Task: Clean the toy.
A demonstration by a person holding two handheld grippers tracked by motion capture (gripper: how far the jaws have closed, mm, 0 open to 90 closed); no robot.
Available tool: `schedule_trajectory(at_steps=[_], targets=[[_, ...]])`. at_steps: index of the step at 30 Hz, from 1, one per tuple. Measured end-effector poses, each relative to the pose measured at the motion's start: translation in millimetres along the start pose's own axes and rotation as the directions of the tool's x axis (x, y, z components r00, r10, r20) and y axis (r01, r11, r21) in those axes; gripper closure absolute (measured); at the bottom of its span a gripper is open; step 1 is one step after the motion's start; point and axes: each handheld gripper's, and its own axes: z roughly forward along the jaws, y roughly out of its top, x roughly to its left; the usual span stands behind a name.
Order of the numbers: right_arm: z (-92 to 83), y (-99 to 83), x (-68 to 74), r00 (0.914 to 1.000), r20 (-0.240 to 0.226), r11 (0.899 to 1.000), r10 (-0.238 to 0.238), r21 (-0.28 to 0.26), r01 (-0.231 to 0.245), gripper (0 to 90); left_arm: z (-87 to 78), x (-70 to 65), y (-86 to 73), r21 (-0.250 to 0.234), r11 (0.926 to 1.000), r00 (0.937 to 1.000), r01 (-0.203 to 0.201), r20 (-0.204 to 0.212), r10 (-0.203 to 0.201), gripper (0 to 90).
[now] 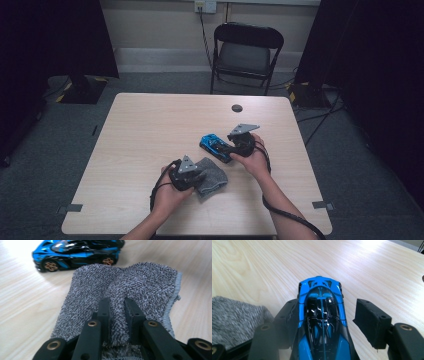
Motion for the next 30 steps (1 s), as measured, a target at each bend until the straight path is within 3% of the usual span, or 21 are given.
schedule_trajectory(at_steps=[12,16,19,22,27,28,30], targets=[[-26.9,-12.5,9.1,0.9979,-0.063,1.000,-0.014,-0.024,0.012,36.8,1.2,-17.5,1.7,-0.006,1.0000,0.9988,-0.005,0.049,0.006,73.0],[-33.8,-17.4,14.5,0.9964,-0.081,0.999,-0.025,-0.035,0.023,37.2,2.1,-23.4,2.2,-0.010,0.9999,0.9984,-0.012,0.056,0.012,67.4],[-39.5,-20.3,18.6,0.9949,-0.097,0.999,-0.030,-0.045,0.025,37.3,0.0,-26.7,3.7,-0.028,0.9994,0.9984,-0.022,0.051,0.023,55.0],[-46.7,-22.3,23.4,0.9922,-0.118,0.998,-0.039,-0.063,0.032,37.9,-5.1,-27.3,6.6,-0.044,0.9985,0.9987,-0.033,0.037,0.035,47.7],[-55.7,-28.3,34.0,0.9866,-0.155,0.997,-0.051,-0.068,0.041,39.6,-12.5,-18.3,10.5,-0.077,0.9969,0.9998,-0.017,0.005,0.018,43.2],[-57.0,-30.1,36.9,0.9847,-0.166,0.997,-0.052,-0.071,0.041,40.4,-13.3,-15.2,10.6,-0.077,0.9970,0.9999,-0.007,0.008,0.007,42.7],[-59.6,-33.6,43.8,0.9819,-0.178,0.996,-0.064,-0.071,0.052,44.3,-14.2,-10.1,9.7,-0.081,0.9965,0.9987,0.023,0.047,-0.019,50.5]])
